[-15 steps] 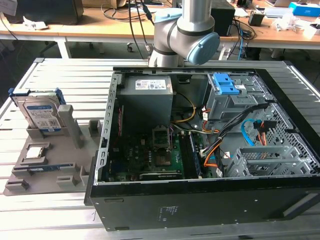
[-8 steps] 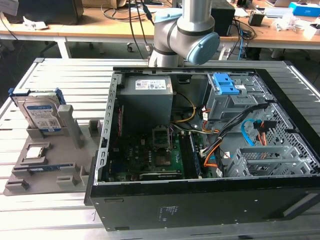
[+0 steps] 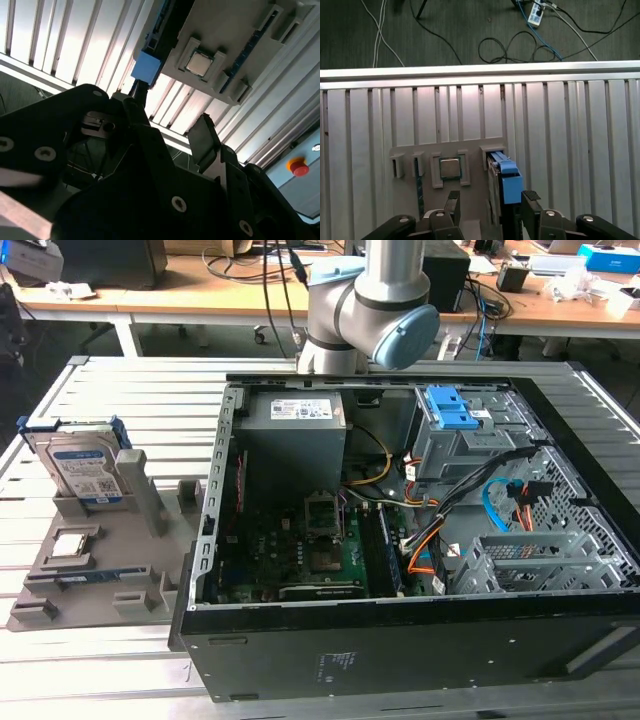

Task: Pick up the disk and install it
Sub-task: 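Pick up the disk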

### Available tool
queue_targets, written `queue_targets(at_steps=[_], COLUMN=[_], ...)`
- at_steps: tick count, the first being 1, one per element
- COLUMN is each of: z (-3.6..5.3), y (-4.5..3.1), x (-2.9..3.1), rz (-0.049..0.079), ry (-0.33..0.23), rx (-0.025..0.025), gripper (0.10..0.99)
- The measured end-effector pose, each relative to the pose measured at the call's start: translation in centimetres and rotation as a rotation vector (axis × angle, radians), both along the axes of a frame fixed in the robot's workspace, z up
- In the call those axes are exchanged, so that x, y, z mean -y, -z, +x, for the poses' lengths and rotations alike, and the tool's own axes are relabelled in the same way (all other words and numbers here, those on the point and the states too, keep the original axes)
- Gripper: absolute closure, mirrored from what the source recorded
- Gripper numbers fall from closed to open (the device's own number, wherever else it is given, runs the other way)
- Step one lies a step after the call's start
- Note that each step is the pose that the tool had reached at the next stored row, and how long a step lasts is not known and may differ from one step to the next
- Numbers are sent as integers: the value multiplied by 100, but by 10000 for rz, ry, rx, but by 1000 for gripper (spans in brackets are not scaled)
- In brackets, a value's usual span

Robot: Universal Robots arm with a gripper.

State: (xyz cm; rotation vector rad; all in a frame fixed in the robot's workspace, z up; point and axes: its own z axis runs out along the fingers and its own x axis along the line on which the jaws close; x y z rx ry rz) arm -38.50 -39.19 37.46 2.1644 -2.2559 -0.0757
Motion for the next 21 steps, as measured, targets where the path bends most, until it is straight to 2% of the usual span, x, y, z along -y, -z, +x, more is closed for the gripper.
queue_targets(at_steps=[4, 10, 13, 21], z=[41, 57, 57, 94], y=[87, 268, 347, 547], x=[-28, -183, -225, -240], rz=[1, 0, 1, -34], ry=[0, 0, 0, -347], rx=[-2, -3, -2, -3], gripper=[486, 486, 486, 486])
